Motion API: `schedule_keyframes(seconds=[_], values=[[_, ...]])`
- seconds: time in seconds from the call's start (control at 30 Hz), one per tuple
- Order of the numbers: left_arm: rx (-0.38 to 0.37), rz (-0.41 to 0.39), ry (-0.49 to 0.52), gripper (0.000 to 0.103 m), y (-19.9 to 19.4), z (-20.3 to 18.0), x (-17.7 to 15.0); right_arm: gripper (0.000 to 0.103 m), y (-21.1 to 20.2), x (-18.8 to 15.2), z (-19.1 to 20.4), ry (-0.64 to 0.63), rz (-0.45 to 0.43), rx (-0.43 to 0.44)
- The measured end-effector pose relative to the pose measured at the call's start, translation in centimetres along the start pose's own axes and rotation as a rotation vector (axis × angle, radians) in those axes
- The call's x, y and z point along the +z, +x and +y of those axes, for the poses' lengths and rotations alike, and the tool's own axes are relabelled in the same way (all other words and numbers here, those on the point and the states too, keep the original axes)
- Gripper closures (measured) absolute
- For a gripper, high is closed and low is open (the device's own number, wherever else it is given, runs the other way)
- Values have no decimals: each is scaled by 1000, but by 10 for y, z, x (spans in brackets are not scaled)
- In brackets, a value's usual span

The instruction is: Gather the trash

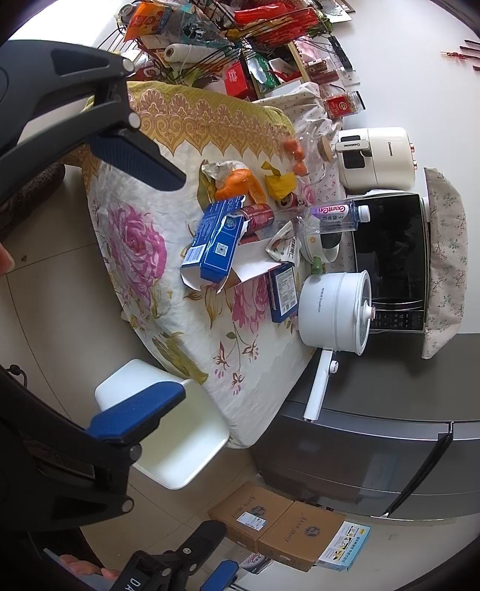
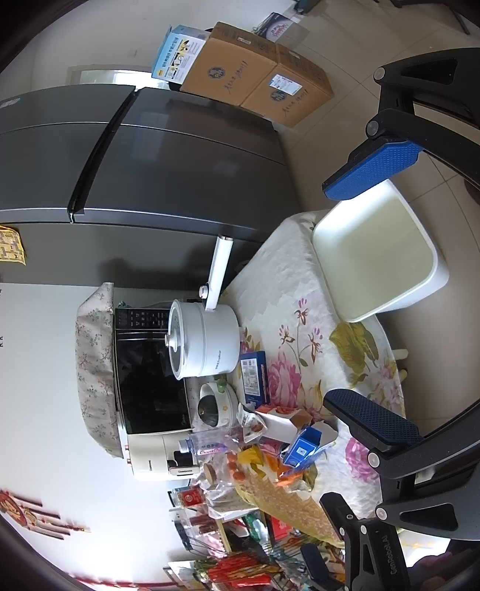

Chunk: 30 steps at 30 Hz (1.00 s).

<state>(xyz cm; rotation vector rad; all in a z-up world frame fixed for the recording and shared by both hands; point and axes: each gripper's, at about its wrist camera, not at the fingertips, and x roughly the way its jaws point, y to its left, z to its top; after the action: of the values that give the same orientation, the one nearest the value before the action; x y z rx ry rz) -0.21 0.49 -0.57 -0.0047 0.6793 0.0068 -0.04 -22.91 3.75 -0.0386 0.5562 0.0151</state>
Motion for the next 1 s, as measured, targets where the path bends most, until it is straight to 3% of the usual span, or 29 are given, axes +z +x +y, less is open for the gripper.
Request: schedule_keyframes(seconds=[1.0], values=[[-3,4,-1,1,0,-1,-1,0,2,-4,-1,-1,7,-5]])
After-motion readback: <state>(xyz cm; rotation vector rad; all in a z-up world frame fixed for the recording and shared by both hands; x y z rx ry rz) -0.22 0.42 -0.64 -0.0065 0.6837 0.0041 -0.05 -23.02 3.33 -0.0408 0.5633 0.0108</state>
